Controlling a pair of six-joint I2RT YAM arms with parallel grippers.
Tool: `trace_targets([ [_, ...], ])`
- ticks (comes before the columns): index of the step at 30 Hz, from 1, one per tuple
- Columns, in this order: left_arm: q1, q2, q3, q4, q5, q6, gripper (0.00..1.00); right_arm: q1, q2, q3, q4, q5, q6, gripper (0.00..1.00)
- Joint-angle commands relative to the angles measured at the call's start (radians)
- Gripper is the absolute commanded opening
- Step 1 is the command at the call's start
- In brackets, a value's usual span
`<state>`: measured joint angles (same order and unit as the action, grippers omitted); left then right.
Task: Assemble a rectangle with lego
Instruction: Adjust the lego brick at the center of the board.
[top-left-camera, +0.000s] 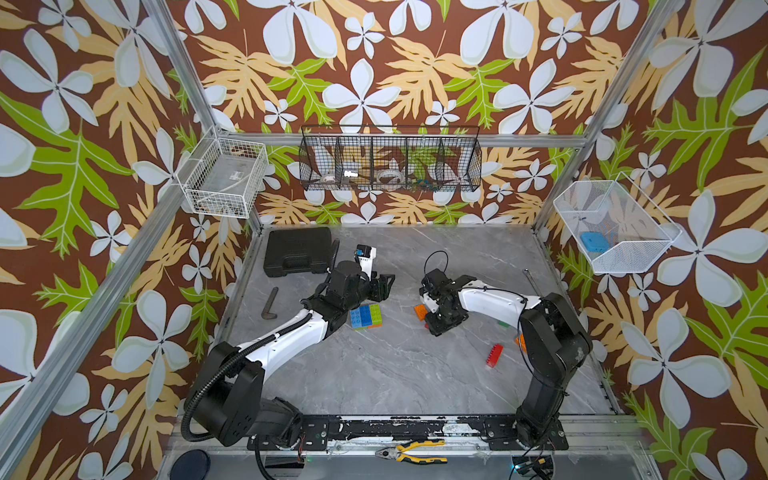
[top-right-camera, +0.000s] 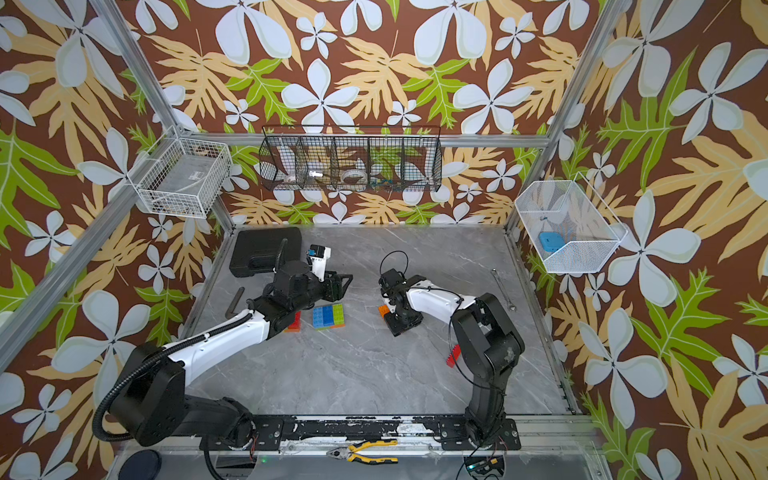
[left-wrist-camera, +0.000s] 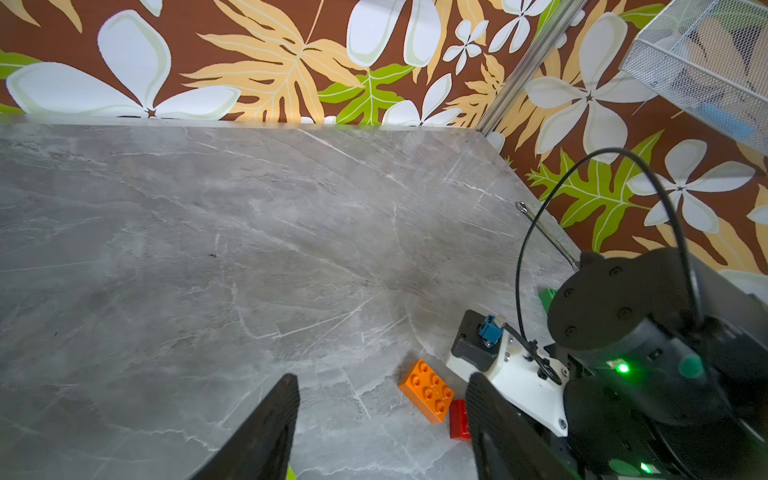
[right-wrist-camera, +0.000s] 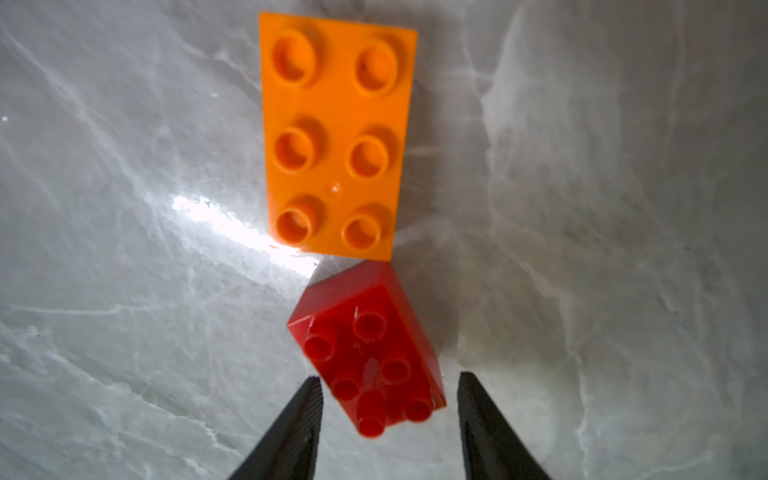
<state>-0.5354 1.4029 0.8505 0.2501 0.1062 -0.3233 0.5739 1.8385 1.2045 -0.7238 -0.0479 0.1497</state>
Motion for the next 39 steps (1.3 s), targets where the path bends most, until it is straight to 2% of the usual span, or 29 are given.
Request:
trace_targets([
  [1, 0.0, -0.005, -0.001, 0.011, -0.007, 0.0, 0.66, 0.0, 0.002, -0.003, 0.01, 0.001, 0.024, 0.44],
  [5, 0.0, -0.005, -0.005, 0.015, -0.006, 0.0, 0.66, 0.006, 0.006, -0.006, 0.027, -0.023, 0.061, 0.42],
  [10, 0.0, -0.007, -0.008, 0.024, -0.002, 0.0, 0.66, 0.029, 0.029, 0.009, 0.03, -0.003, 0.086, 0.49],
  [14, 0.0, -0.01, -0.01, 0.028, 0.001, -0.002, 0.66, 0.029, 0.045, 0.026, 0.037, 0.003, 0.105, 0.51],
  [20, 0.0, -0.017, -0.013, 0.032, 0.001, -0.002, 0.66, 0.029, 0.056, 0.039, 0.042, -0.007, 0.156, 0.43],
  [28, 0.0, -0.018, -0.014, 0.038, 0.007, -0.002, 0.66, 0.029, 0.056, 0.038, 0.045, -0.02, 0.212, 0.4],
  [39, 0.0, -0.02, -0.016, 0.041, 0.01, 0.0, 0.66, 0.029, 0.076, 0.058, 0.038, -0.023, 0.221, 0.37],
])
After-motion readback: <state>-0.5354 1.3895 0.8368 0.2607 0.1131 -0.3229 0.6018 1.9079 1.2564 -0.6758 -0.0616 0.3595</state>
